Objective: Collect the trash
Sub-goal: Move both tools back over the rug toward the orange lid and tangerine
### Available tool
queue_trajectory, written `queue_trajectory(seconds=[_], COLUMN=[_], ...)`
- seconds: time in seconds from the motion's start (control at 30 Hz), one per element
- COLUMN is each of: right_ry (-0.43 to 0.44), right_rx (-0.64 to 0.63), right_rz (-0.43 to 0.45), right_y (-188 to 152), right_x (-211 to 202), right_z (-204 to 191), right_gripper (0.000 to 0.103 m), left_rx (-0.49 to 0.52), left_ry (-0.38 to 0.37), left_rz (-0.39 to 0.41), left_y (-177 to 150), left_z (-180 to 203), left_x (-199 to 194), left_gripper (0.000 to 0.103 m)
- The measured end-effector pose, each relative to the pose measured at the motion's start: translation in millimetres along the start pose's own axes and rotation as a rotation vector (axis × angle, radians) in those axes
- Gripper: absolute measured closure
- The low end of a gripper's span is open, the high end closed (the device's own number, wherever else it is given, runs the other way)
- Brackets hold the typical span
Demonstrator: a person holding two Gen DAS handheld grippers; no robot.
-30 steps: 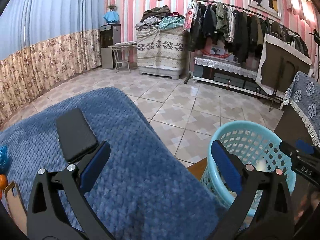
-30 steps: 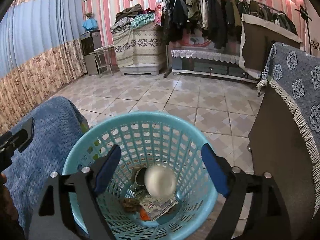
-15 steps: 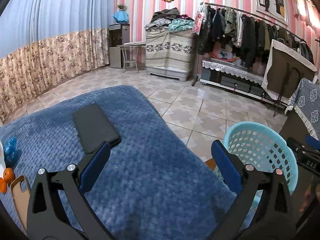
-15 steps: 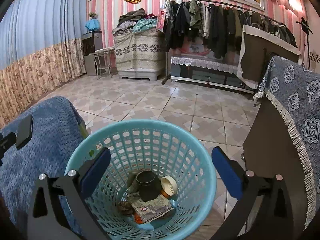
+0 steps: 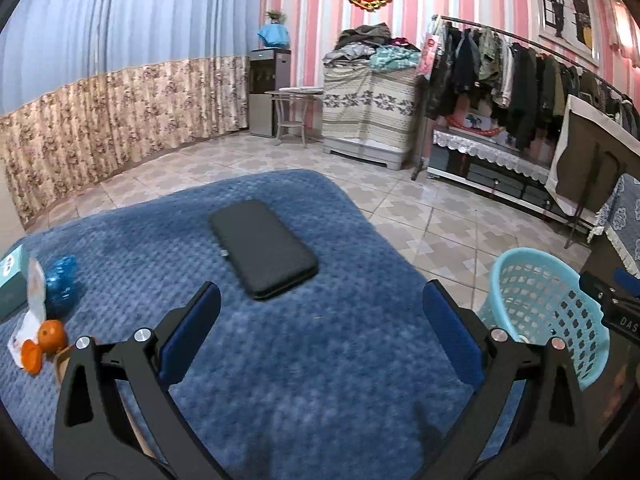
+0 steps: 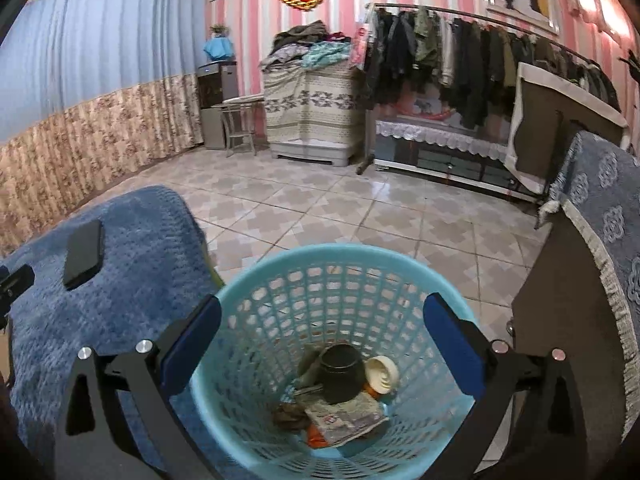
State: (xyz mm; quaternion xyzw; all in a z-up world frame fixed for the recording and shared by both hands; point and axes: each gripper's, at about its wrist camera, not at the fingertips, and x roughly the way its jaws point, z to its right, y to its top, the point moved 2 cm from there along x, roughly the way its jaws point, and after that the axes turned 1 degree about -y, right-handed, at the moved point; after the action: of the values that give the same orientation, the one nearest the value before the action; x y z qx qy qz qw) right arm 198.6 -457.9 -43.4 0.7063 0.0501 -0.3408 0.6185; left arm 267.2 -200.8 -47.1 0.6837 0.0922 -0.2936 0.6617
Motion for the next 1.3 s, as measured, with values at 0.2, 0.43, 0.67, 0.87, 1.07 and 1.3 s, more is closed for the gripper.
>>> queue_trajectory(seconds=[0.2, 0.43, 0.67, 0.87, 1.07, 1.3], right_ry=[0.033, 0.093, 0.140, 0.185, 0.211, 0.243], right_rx=[-0.066, -0.089, -0.113, -0.102, -0.131, -0.144], right_rz=[0.000, -0.013, -0.012, -0.010, -0.004, -0.007], right_y=[-1.3, -5.6, -12.9, -18.6, -25.4, -30.2], right_x=[-3.1, -5.2, -12.6, -21.7, -29.5, -32.6], right_z=[-29.7, -61.8, -87.5, -98.2, -110.8, -124.8], right_gripper=[0.004, 0.004, 0.004, 0.004, 0.004, 0.004], left_rx=[-0.004, -0.020, -0.052, -0.092, -0.117, -0.157], left_ry=[0.029, 0.080, 0.125, 0.160, 0.196, 0.237], left_rz=[0.004, -0.005, -0.005, -0.010, 0.001, -0.009], left_y=[-5.8, -20.3, -33.2, -46.2, -53.8, -68.1], left_z=[-26.4, -63.5, -101.2, -130.9, -156.3, -185.9], left_x=[-15.7, -29.1, -46.7, -59.3, -77.9, -94.2], left_gripper=[0.006, 0.005, 0.005, 0.005, 0.005, 0.005])
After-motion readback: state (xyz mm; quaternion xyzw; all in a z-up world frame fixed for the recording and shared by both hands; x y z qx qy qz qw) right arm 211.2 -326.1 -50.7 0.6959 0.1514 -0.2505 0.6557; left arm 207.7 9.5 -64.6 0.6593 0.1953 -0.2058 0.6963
